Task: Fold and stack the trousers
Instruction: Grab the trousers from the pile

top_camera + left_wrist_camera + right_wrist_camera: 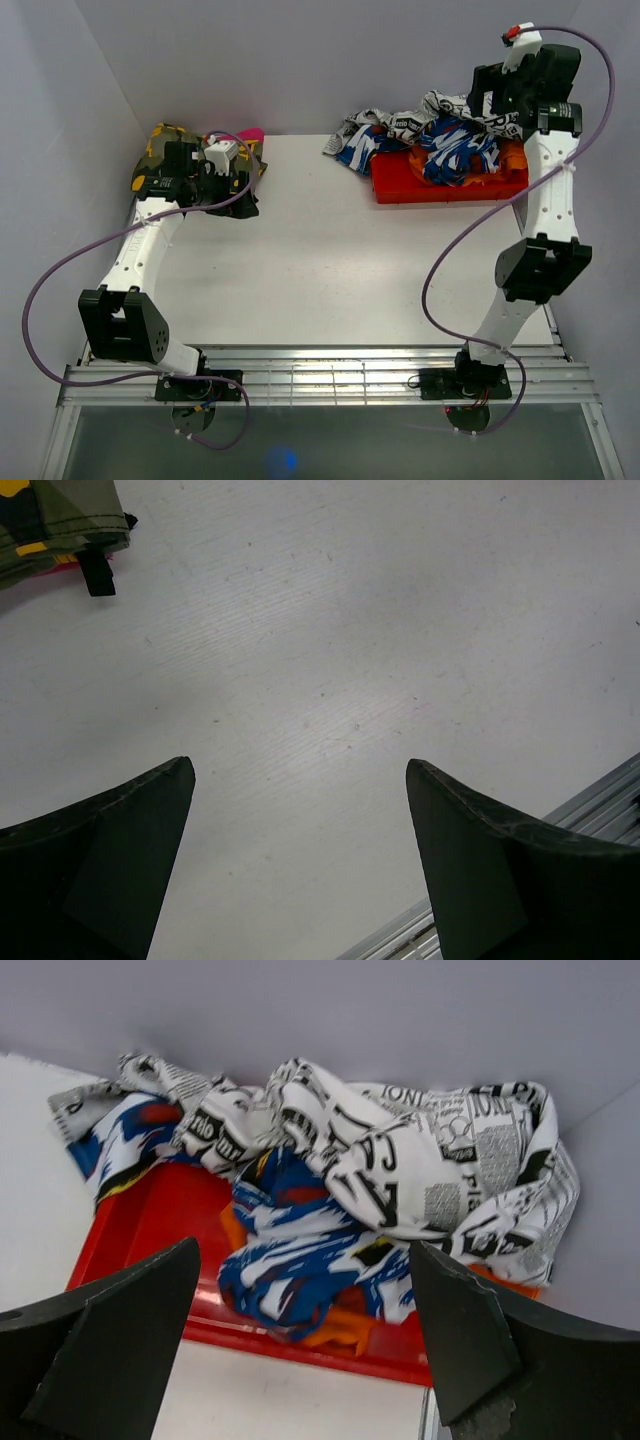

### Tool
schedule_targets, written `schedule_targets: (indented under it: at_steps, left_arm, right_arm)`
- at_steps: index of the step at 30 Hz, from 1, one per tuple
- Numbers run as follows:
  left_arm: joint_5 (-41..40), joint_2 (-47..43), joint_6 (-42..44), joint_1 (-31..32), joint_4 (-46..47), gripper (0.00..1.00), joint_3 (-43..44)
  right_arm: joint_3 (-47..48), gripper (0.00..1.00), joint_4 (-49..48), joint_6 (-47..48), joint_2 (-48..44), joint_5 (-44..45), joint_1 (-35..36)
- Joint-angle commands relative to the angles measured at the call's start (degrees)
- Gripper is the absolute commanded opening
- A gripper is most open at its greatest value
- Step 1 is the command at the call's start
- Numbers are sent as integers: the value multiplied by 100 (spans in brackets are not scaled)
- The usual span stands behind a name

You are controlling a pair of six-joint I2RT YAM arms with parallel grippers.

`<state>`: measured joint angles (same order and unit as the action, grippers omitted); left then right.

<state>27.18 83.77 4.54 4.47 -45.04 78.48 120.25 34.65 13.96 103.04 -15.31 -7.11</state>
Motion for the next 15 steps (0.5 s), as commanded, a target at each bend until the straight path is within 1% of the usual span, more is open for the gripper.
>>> schedule_targets:
  at_steps: [1,2,3,4,7,11,15]
  left_arm:
    - [139,-185,91,19,-181,98,159]
    - [104,-185,91,19,-198,98,168]
    - [77,-177,91,10,-207,98,168]
    - [42,-185,100,19,-242,98,177]
    - [-134,-255,135,19,-286,98,124]
    - [-292,-343,232,19,-322,98,19]
    - [-380,-335,197,19,-339,98,27]
  right_arm:
    - [1272,90,77,142,1102,221,-9]
    - [1343,90,-37,169,1234,265,-9]
    - [1230,90,-194,186,1366,318,-9]
    - [1125,90,-527,291,1394,327,-9]
    - [660,90,-1134,353,1429,432,-9]
    - [675,90,-1286,362,1674,450,-1]
    - [878,90,-1391,397,2034,949,61]
